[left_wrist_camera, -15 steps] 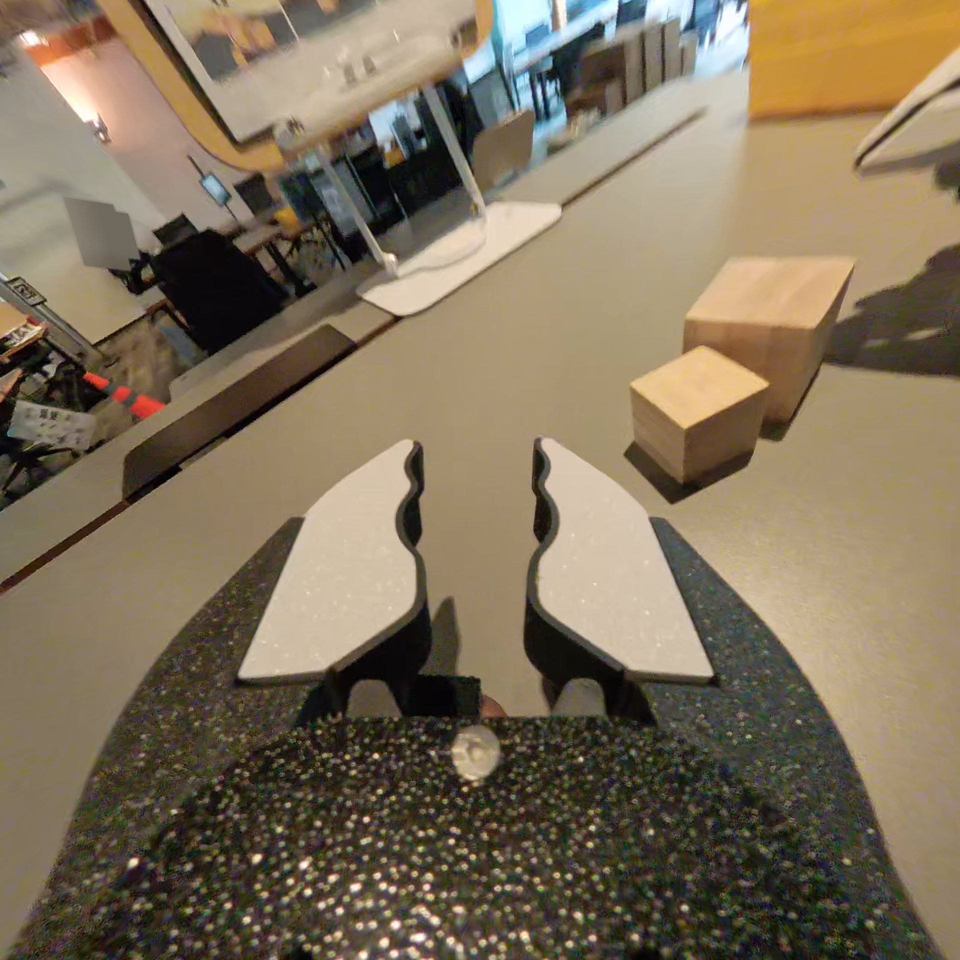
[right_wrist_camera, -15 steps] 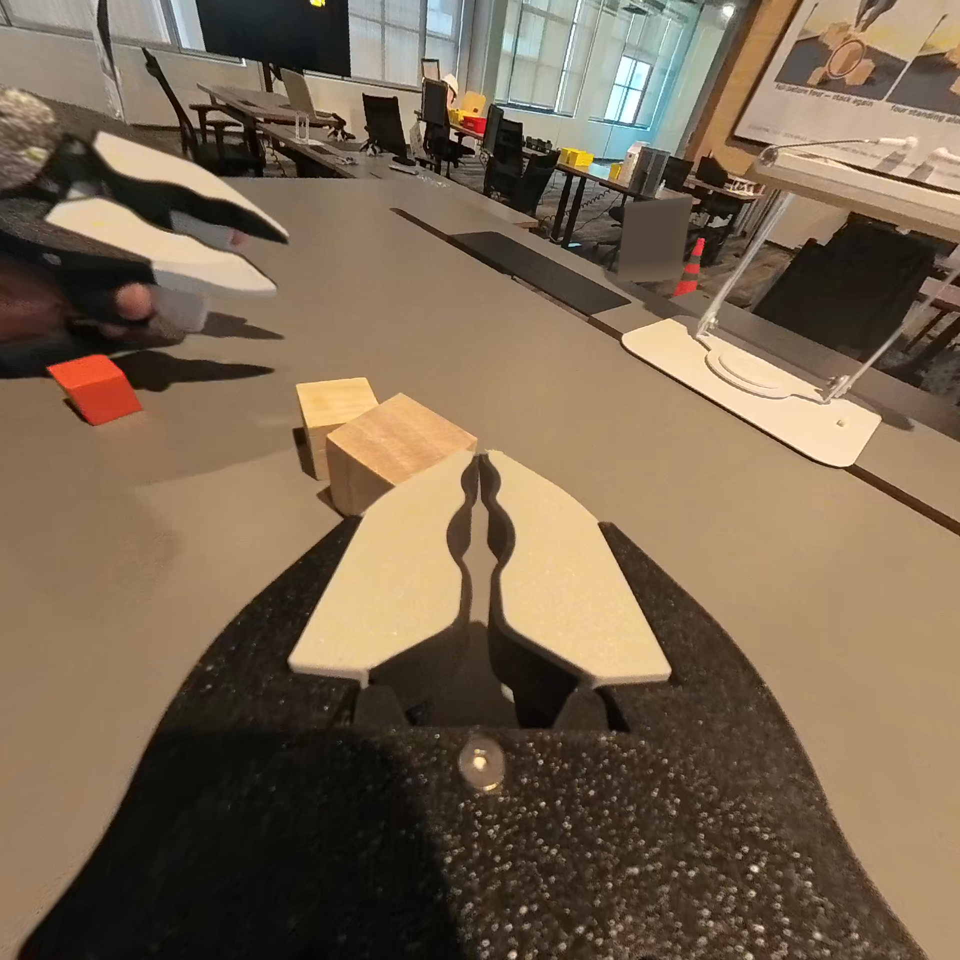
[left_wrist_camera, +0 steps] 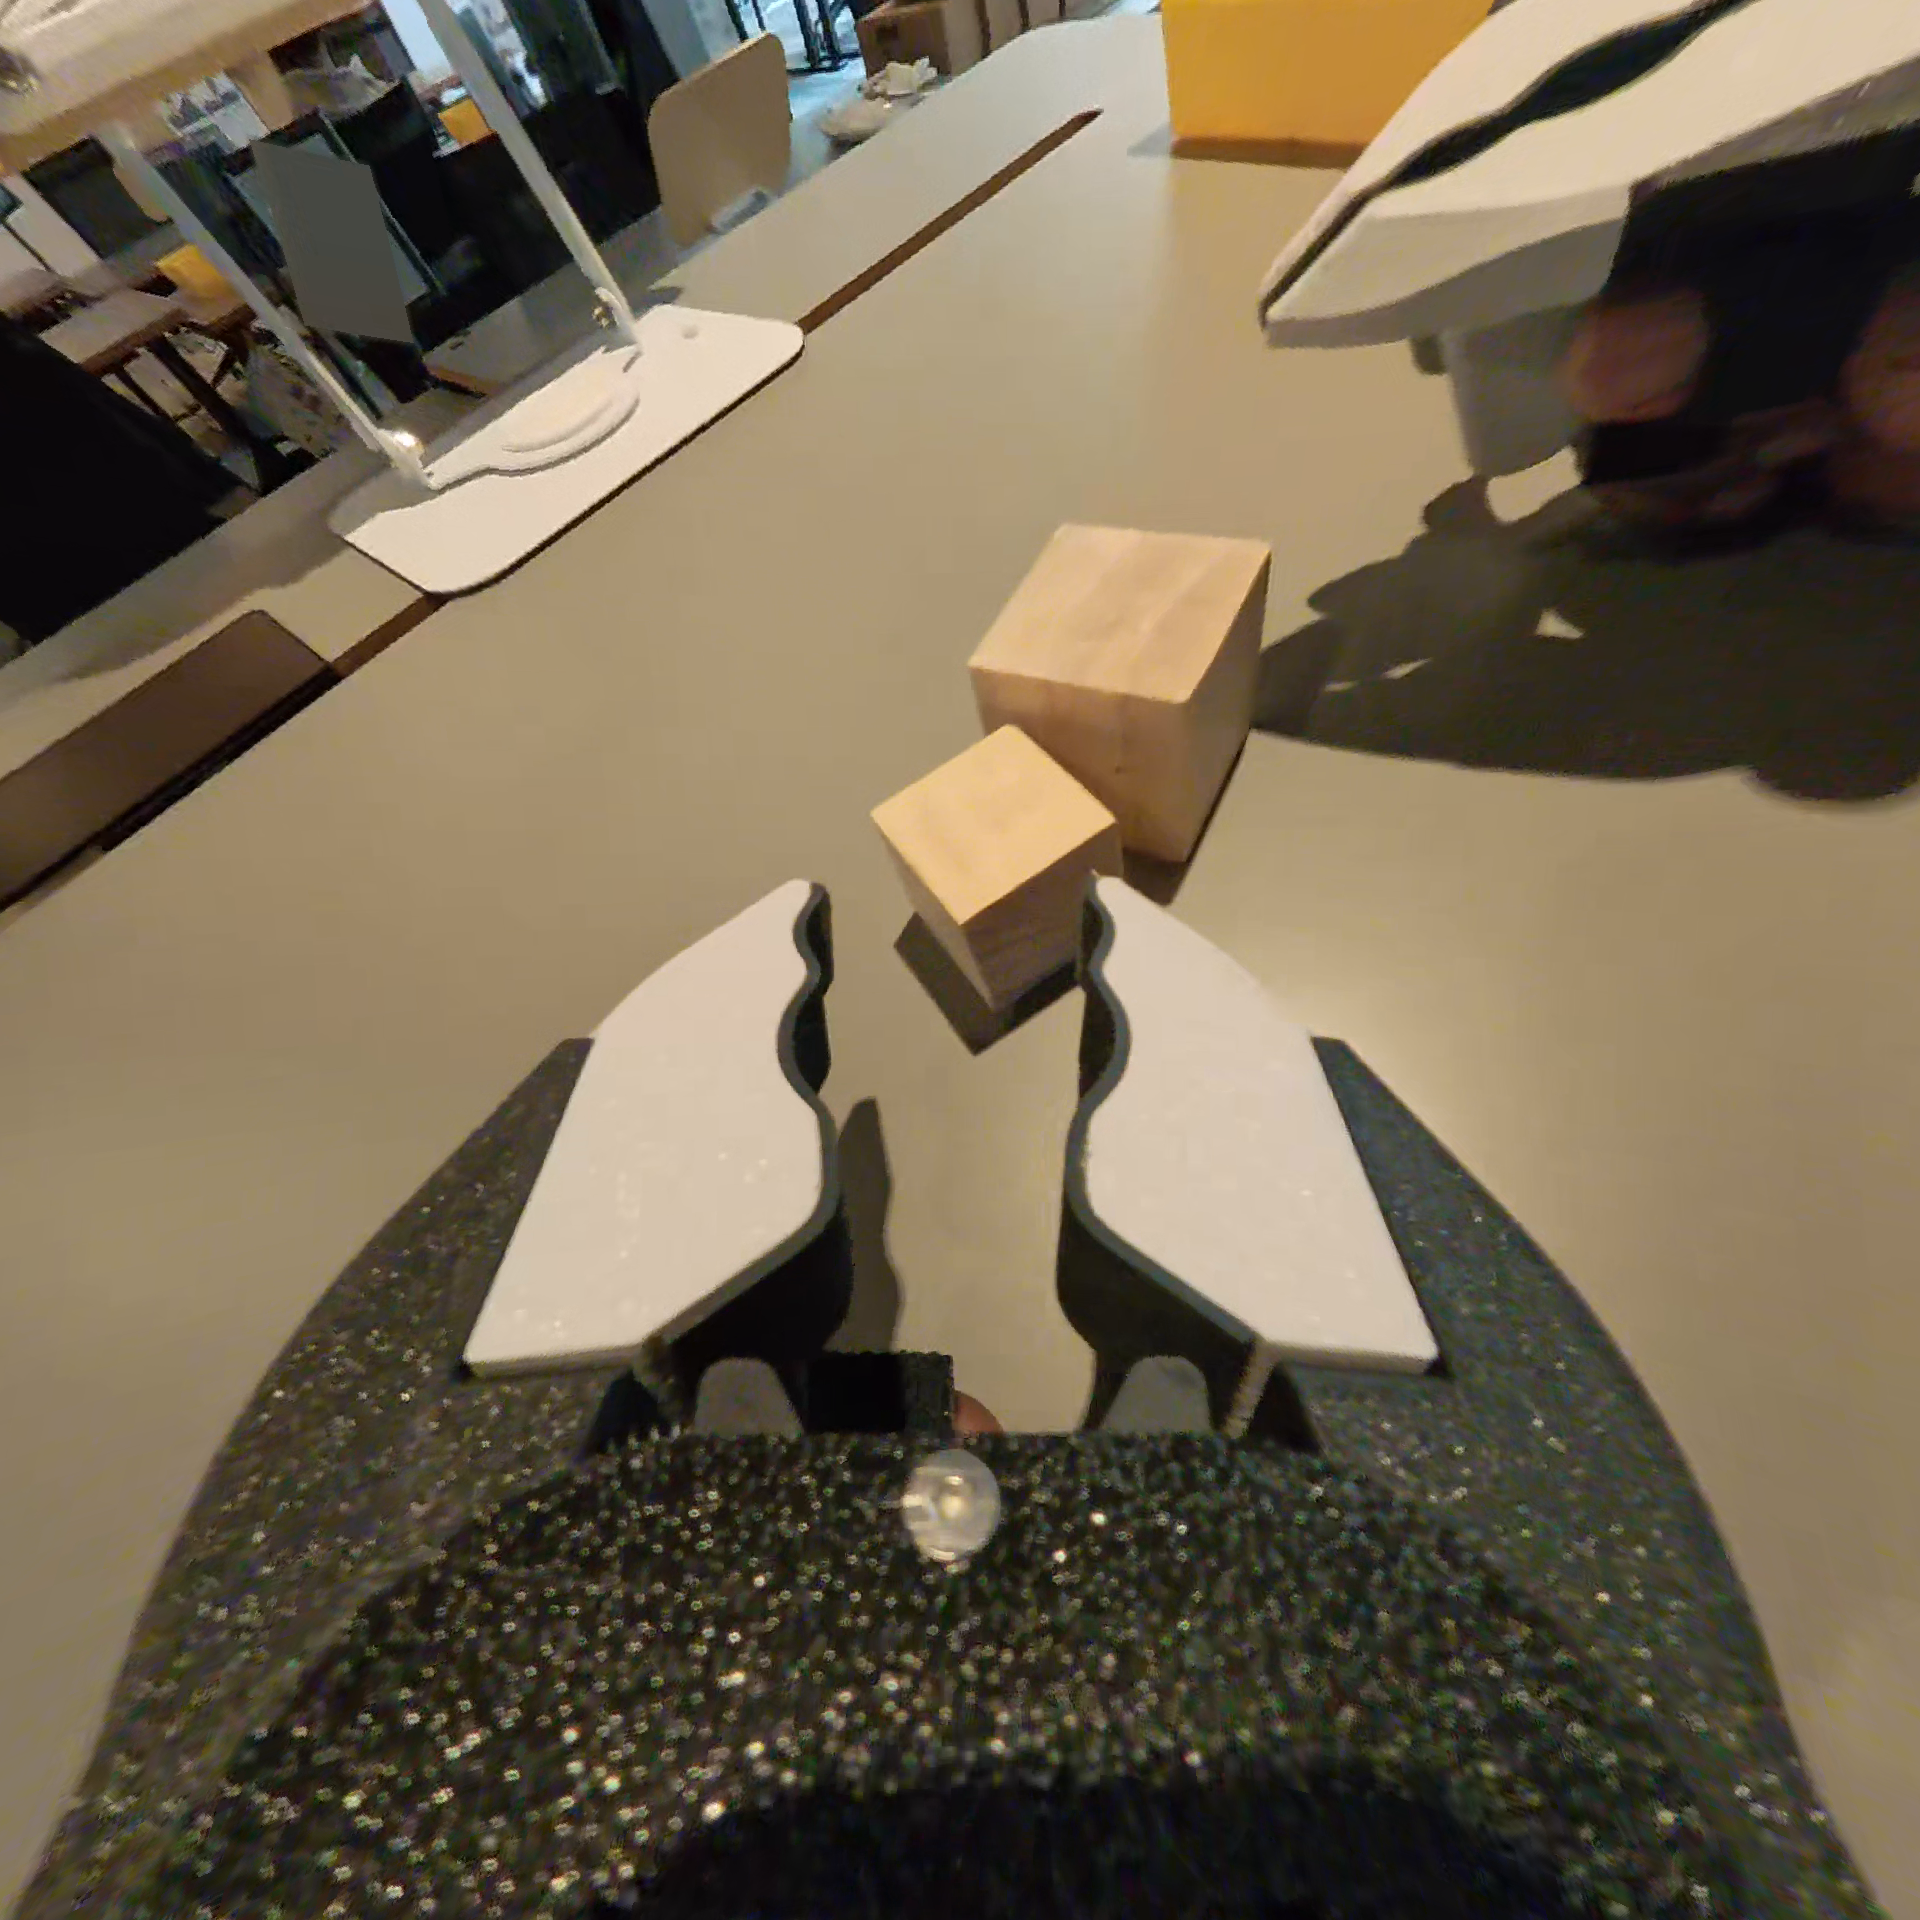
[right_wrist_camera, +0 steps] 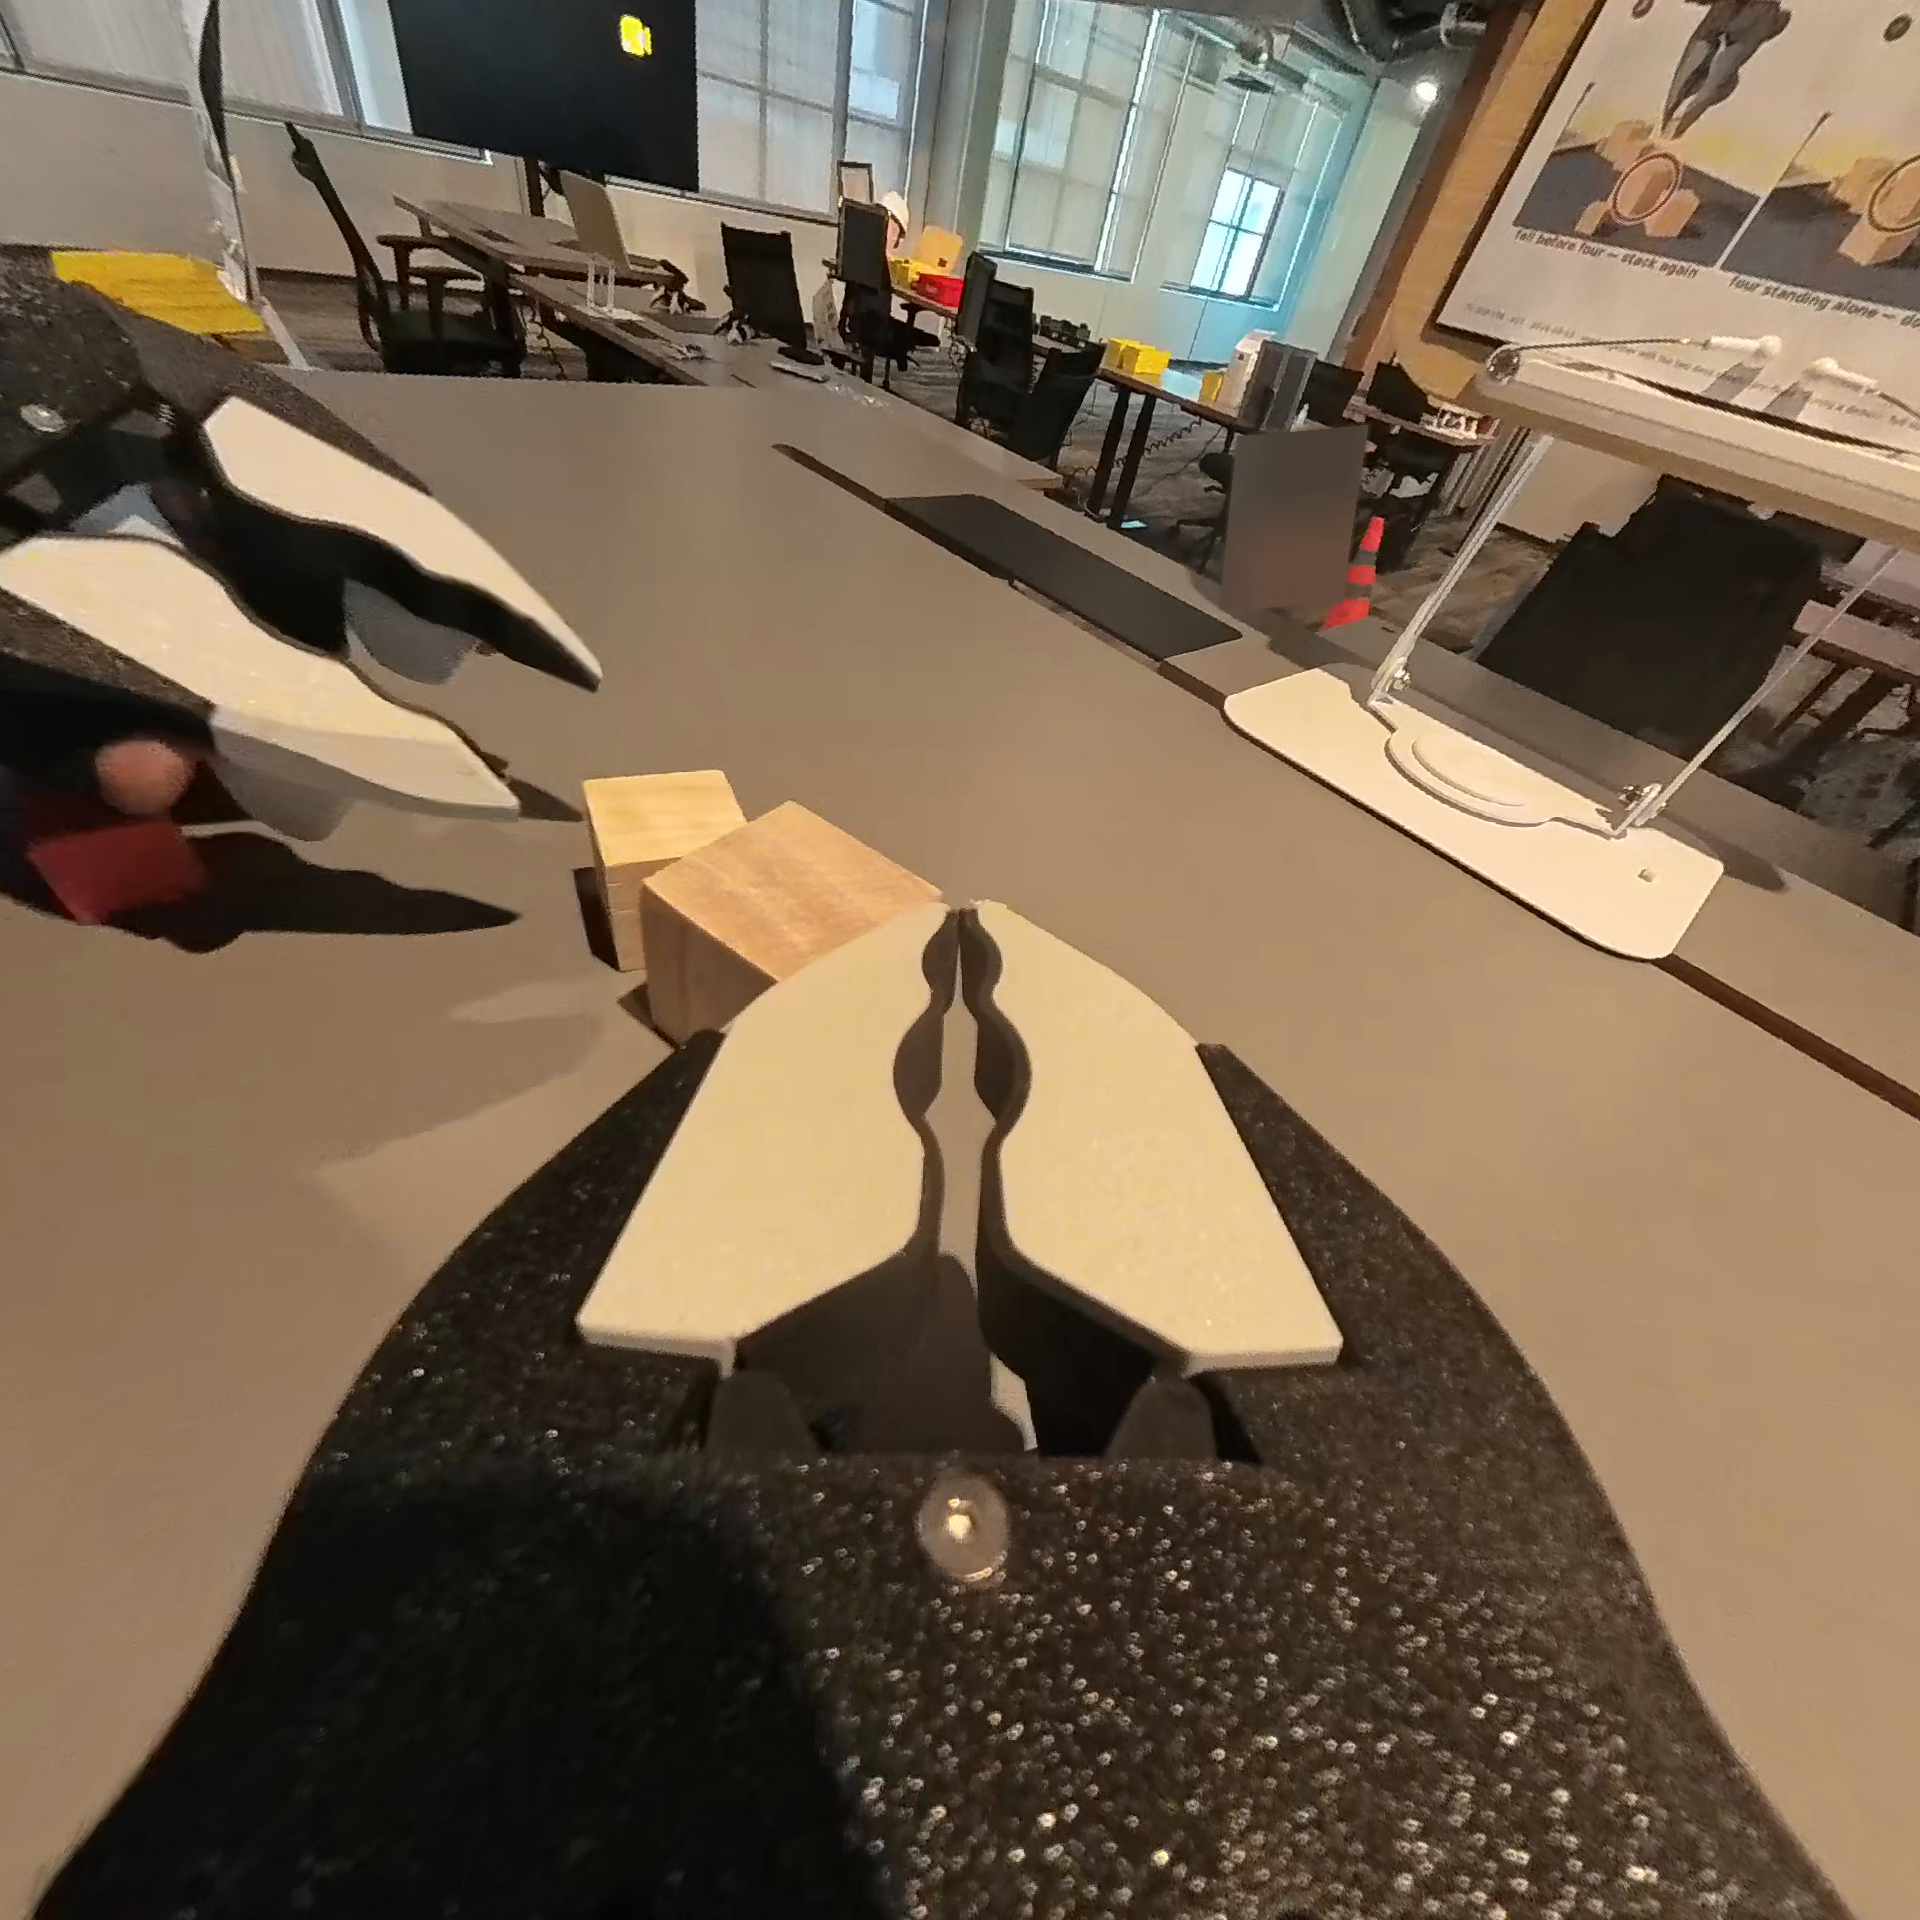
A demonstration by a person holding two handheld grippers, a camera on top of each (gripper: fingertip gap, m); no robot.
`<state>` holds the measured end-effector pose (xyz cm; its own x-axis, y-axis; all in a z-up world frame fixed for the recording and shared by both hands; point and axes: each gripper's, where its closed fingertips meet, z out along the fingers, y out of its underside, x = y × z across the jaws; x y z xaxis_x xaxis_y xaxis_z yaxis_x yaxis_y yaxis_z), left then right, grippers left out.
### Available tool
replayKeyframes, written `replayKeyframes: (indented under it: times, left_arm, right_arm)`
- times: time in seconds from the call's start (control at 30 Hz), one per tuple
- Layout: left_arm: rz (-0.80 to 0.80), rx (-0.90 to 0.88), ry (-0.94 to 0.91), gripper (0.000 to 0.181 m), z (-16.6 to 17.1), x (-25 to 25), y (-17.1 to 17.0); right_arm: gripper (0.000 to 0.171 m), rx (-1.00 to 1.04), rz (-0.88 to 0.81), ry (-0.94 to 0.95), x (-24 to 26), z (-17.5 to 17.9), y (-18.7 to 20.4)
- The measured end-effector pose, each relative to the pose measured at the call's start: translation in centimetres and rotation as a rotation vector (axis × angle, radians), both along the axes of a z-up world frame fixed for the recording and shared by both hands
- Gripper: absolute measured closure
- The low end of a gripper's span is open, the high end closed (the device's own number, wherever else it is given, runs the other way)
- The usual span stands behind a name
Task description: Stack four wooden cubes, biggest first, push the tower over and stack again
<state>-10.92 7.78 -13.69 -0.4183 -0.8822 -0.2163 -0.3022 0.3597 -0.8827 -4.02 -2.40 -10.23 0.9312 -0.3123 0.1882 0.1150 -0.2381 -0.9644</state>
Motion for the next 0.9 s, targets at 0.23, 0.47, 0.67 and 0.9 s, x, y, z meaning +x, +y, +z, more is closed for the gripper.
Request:
replayKeyframes:
  times: [0.23, 0.47, 0.67, 0.9]
  left_arm:
    - [-0.37, -0.17, 0.01, 0.123, 1.4, 0.1, 0.1]
    - [-0.617, -0.066, 0.186, 0.121, -1.3, 1.9, -0.4]
    - [-0.689, 0.019, 0.207, 0.132, -2.3, 2.1, -1.6]
    - [-0.591, 0.089, 0.125, 0.137, -2.3, 1.8, -1.3]
  right_arm:
    - [0.171, 0.019, 0.045, 0.002, -0.6, 0.2, 0.0]
    - [0.171, 0.061, 0.077, 0.039, -0.7, 0.6, -0.3]
    - [0.171, 0.081, 0.091, 0.063, -0.7, 0.8, -0.4]
    - [0.171, 0.086, 0.089, 0.086, -0.4, 0.8, -0.5]
